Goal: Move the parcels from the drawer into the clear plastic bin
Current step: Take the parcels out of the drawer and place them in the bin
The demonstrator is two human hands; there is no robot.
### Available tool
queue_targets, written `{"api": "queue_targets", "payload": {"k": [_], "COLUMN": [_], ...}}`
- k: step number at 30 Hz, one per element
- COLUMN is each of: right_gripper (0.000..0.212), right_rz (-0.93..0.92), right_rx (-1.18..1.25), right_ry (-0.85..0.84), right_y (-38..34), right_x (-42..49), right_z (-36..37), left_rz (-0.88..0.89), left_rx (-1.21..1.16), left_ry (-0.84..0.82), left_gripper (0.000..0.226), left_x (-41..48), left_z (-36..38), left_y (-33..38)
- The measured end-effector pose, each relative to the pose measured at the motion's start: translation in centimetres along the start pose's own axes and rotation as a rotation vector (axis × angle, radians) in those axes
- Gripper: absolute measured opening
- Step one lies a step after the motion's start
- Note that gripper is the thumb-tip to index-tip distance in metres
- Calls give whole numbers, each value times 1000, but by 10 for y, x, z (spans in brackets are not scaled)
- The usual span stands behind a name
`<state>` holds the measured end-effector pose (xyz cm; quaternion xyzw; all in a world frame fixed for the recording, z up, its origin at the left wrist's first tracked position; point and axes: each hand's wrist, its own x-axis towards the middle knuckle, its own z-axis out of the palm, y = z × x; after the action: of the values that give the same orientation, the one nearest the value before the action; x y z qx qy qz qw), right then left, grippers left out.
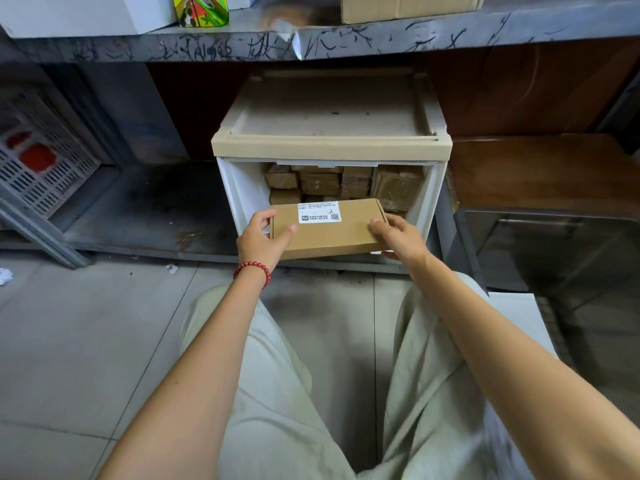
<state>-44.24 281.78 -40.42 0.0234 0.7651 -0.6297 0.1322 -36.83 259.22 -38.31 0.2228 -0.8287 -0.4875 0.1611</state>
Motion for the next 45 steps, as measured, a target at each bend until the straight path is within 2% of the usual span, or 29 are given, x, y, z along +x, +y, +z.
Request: {"api": "queue_targets", "payload": {"k": [5,9,12,16,19,22,26,29,31,35,39,45], "right_gripper": [41,44,46,49,43,50,35,34,34,29,30,34], "right_rz": [-1,-69,-73,-21,37,111,226,296,309,334,421,555], "right_rx": [63,51,73,91,108,101,25,-25,18,112,202,142], "right_ry": [155,249,301,475,584,552,382,333,357,522,603,480], "right_y": [-9,-8,-3,10,30,52,81,108,126,162,206,245], "right_x": [5,-1,-14,-36,-59,-85,-119,-127,-122,-101,-73,-32], "right_z": [-27,-66,-112,-168,-206,-243,-275,-285,-287,-281,-265,-234], "left_rz": [82,270,367,448,495,525,533,590,678,848,782,731], "left_rx": [-26,53,91,165,182,207,260,365,458,634,663,694], "left_ry": [-102,-148,-268,-436,-538,-634,-744,-854,-843,-644,-569,-498], "left_gripper": [51,52,58,69,72,69,59,55,54,46,40,33], "left_x": [-7,-21,-27,-39,-53,-69,-95,-114,-118,-109,-92,-68], "left_z": [14,47,88,143,185,224,268,294,306,321,325,318], "left_y": [14,36,65,103,124,140,146,145,146,144,130,117]}}
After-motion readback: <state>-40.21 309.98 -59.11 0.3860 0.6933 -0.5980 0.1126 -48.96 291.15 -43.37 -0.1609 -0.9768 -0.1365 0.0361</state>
